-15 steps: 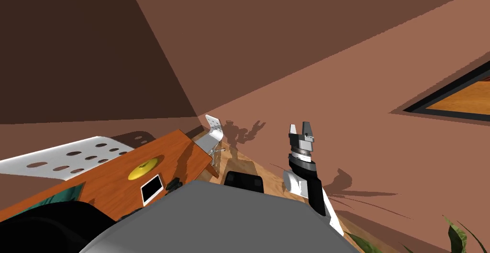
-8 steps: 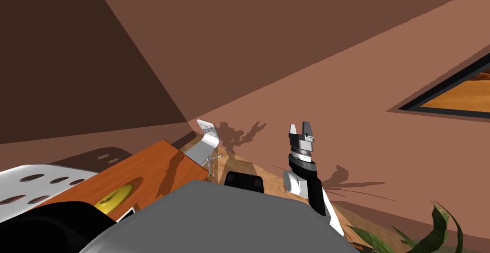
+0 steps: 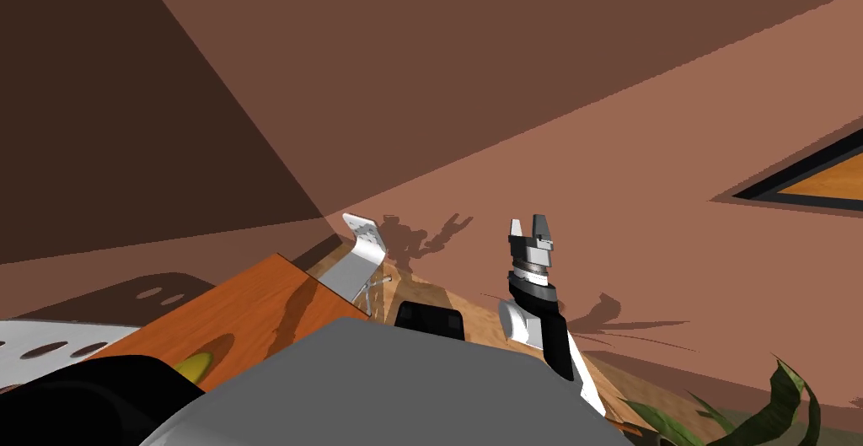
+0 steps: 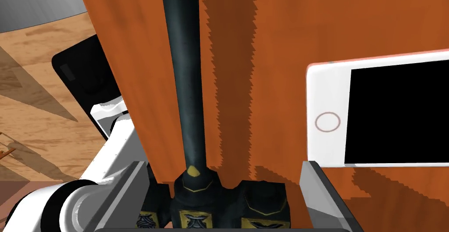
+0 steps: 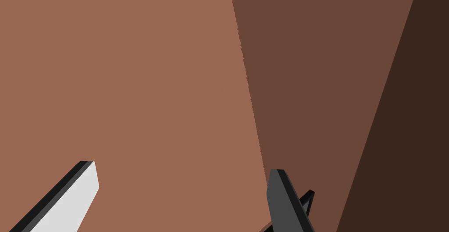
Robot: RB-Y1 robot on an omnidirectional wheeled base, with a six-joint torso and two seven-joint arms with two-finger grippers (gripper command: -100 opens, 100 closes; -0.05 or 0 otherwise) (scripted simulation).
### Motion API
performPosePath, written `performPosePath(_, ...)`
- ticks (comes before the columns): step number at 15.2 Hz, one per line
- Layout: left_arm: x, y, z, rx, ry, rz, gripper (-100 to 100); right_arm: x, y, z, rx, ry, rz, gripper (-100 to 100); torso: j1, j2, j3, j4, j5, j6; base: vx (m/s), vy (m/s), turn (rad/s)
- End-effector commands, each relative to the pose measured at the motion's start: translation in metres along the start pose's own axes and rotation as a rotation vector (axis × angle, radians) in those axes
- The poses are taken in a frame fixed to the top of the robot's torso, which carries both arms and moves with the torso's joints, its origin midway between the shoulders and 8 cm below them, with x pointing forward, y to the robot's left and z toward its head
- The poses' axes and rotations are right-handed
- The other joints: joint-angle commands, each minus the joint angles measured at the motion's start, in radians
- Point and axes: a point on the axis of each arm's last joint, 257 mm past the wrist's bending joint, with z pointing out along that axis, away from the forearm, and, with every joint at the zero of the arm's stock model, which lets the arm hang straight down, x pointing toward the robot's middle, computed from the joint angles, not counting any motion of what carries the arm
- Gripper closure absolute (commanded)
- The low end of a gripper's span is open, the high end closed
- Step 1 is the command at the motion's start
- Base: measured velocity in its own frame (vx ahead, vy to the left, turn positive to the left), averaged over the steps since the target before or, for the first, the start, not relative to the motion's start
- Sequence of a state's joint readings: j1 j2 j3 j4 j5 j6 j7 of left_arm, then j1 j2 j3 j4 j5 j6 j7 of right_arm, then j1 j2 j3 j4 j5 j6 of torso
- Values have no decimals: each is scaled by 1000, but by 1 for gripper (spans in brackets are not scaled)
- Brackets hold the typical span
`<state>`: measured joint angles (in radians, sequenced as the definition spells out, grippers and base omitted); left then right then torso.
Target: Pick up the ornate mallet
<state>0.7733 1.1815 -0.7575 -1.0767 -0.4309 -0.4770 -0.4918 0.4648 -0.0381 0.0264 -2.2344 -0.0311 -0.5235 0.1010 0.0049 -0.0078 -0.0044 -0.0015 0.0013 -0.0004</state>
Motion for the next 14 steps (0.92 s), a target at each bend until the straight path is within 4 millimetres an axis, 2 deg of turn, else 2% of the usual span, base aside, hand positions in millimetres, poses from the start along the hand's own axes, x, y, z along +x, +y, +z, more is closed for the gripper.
performPosePath(1, 11, -23, 11, 32, 21, 1, -100, 0, 0, 0, 0, 0, 0, 0, 0, 0, 0, 0, 0, 0, 44, 48, -14)
performPosePath(3, 16, -40, 19, 54, 33, 3, -100, 0, 0, 0, 0, 0, 0, 0, -1, 1, 0, 0, 0, 0, 42, 37, -8)
performPosePath(4, 12, -31, 16, 41, 23, 2, -100, 0, 0, 0, 0, 0, 0, 0, -1, 1, 0, 0, 0, 0, 26, 17, 3)
performPosePath(5, 10, -39, 28, 39, 20, -6, -100, 0, 0, 0, 0, 0, 0, 0, -2, 1, 1, 0, -1, 0, -10, 18, -50)
performPosePath(9, 5, -47, 45, 34, 12, -17, -100, 0, 0, 0, 0, 0, 0, 0, -2, 6, 4, 1, -1, 0, -46, 20, -64)
performPosePath(10, 6, -43, 39, 36, 14, -13, -100, 0, 0, 0, 0, 0, 0, 0, -3, 7, 4, 2, -1, 0, -32, 11, -20)
performPosePath(11, 6, -44, 40, 35, 14, -14, 100, 0, 0, 0, 0, 0, 0, 0, -3, 7, 4, 1, -1, 0, -11, 4, -1)
performPosePath(14, 5, -47, 41, 43, 11, -16, 100, 0, 0, 0, 0, 0, 0, 0, -1, 5, 3, 2, 0, 1, -4, -3, 7)
